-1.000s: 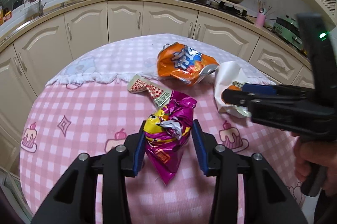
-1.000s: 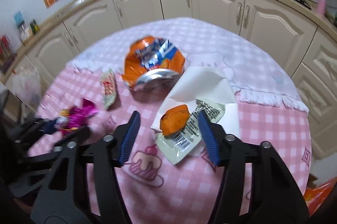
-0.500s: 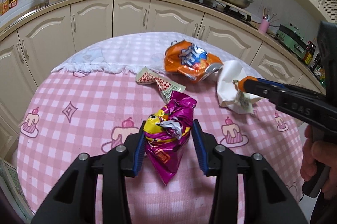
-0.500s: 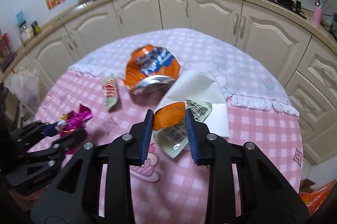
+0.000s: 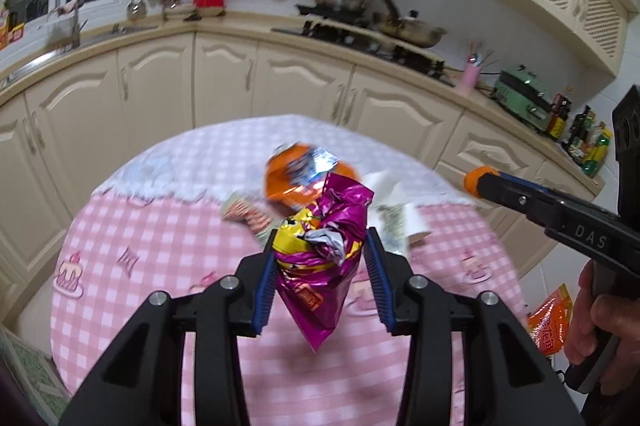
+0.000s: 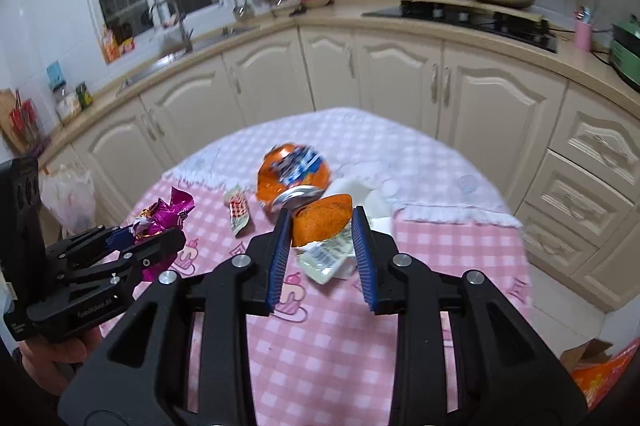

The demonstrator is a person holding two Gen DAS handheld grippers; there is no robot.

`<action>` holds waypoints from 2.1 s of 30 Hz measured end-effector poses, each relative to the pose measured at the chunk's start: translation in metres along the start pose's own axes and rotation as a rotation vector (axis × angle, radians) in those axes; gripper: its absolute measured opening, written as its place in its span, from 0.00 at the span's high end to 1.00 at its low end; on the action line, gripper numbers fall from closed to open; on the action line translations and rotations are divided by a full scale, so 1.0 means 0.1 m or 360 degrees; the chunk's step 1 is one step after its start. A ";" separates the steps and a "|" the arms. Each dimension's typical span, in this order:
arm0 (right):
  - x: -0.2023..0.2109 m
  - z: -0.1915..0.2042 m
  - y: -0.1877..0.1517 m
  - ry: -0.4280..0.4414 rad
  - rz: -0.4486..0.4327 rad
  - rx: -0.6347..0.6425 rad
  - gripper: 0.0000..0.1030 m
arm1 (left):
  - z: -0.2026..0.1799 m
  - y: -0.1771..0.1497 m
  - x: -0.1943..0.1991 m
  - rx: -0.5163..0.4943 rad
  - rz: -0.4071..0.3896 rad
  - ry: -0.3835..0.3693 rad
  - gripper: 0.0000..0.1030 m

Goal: Collect trash
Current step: 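Carry the magenta wrapper and orange peel over the blue bin and release both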

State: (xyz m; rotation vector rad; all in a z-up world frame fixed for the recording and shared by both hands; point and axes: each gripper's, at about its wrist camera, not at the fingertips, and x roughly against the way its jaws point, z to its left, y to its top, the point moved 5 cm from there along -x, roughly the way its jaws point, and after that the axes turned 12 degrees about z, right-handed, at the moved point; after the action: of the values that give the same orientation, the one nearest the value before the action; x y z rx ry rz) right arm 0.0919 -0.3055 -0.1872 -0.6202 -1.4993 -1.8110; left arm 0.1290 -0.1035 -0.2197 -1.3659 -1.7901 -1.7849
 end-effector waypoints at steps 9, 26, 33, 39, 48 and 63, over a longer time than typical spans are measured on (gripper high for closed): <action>0.82 -0.95 -0.35 -0.0203 -0.0141 -0.0262 0.70 | -1.01 0.12 0.03 -0.0236 -0.0026 -0.0205 0.61; 1.40 -2.95 -2.19 -0.0535 0.0065 -0.0996 0.70 | -3.36 -1.05 -0.97 -0.0896 0.0556 -0.0628 0.61; 1.26 -3.33 -2.69 -0.0478 0.0141 -0.1196 0.70 | -3.91 -1.62 -1.56 -0.1019 0.0848 -0.0640 0.61; 1.10 -3.60 -2.93 -0.0433 0.0206 -0.1322 0.70 | -4.17 -1.85 -1.98 -0.1043 0.1023 -0.0631 0.61; 0.83 -3.84 -3.25 -0.0373 0.0313 -0.1439 0.68 | -4.36 -2.03 -2.35 -0.1026 0.1167 -0.0629 0.60; 0.97 -3.99 -3.39 -0.0494 0.0299 -0.1576 0.06 | -4.20 -1.77 -2.46 -0.0928 0.1116 -0.0436 0.14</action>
State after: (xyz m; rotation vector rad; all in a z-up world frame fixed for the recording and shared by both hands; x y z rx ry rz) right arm -0.2015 -0.6839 -0.4196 -1.4994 -0.5691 -2.3089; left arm -0.0500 -0.5427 -0.4285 -2.1883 -0.6882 -1.7992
